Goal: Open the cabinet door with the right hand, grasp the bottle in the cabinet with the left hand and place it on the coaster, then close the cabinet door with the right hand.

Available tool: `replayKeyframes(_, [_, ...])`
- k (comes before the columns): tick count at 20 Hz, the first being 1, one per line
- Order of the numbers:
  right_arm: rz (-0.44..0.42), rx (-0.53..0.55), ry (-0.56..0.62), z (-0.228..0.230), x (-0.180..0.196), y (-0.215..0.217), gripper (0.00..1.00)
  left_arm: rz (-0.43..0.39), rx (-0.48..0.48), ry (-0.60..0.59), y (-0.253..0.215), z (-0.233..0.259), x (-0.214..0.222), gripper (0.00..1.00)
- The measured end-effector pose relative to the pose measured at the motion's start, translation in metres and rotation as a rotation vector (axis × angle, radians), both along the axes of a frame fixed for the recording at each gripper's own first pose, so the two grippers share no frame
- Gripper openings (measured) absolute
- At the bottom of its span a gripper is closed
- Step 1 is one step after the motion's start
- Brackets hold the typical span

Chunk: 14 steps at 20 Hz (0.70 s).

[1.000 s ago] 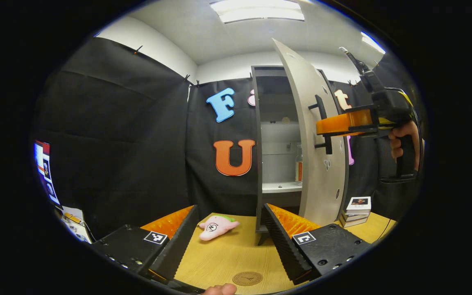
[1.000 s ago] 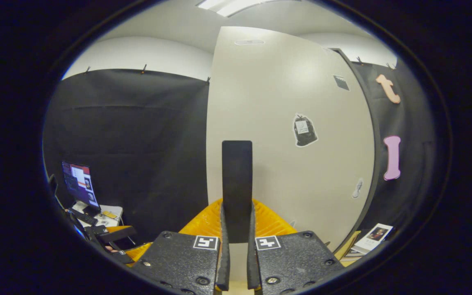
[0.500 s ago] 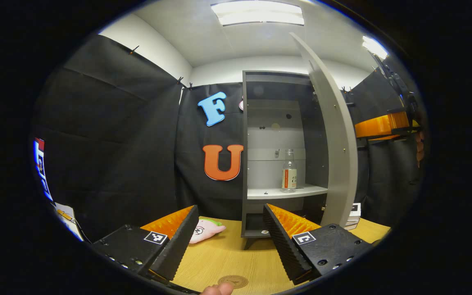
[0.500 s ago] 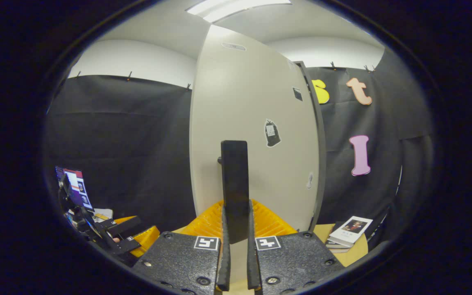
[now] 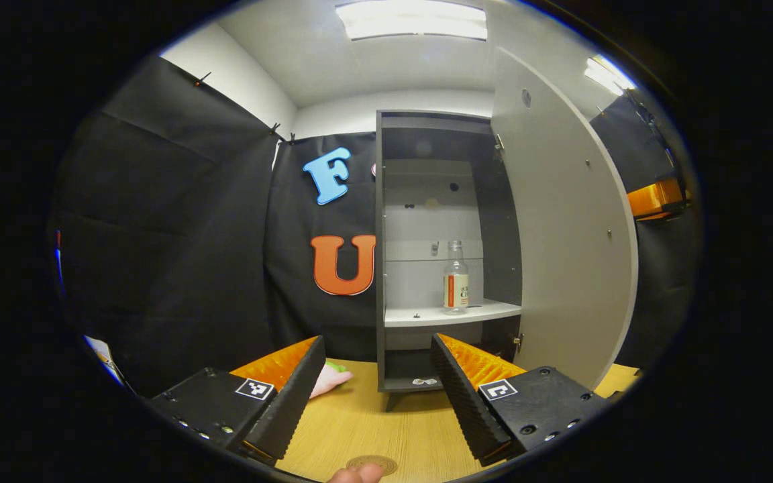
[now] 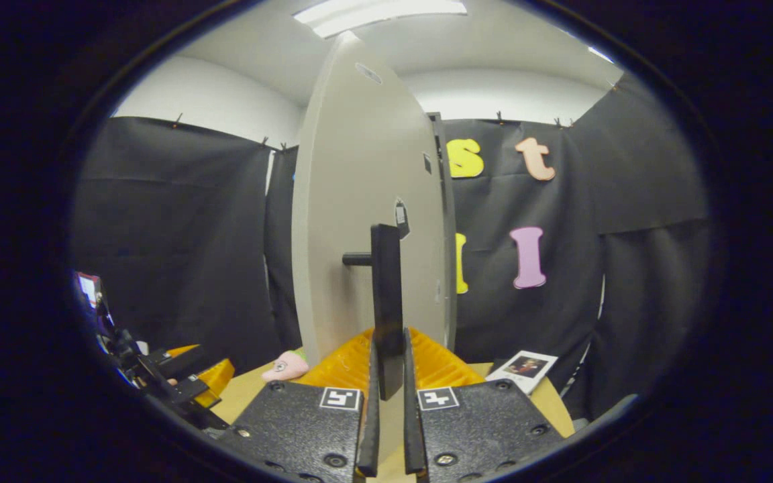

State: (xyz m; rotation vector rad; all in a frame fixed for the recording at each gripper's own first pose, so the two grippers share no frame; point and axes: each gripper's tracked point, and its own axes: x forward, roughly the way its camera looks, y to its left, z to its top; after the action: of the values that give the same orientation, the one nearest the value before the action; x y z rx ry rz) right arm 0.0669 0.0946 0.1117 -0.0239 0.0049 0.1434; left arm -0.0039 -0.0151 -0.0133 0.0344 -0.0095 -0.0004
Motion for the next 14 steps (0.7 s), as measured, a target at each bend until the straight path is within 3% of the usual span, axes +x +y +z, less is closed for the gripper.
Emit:
replayKeyframes(3, [-0.091,0.008,-0.021,0.002,-0.005,-0.012,0.13,-0.012,0.018,-0.001,0.002,0.001,-0.009,0.95])
replayKeyframes(7, [-0.098,0.036,-0.035,0.002,-0.002,-0.013,0.04,-0.041,0.014,0.026,-0.006,-0.005,-0.007,0.95])
replayKeyframes(11, [-0.087,0.034,-0.039,0.003,-0.002,-0.014,0.04,-0.061,0.011,0.037,-0.014,0.000,-0.004,0.95])
replayKeyframes(14, [-0.128,0.030,-0.057,0.004,-0.003,-0.018,0.04,-0.082,0.023,0.051,-0.023,-0.002,-0.003,0.95])
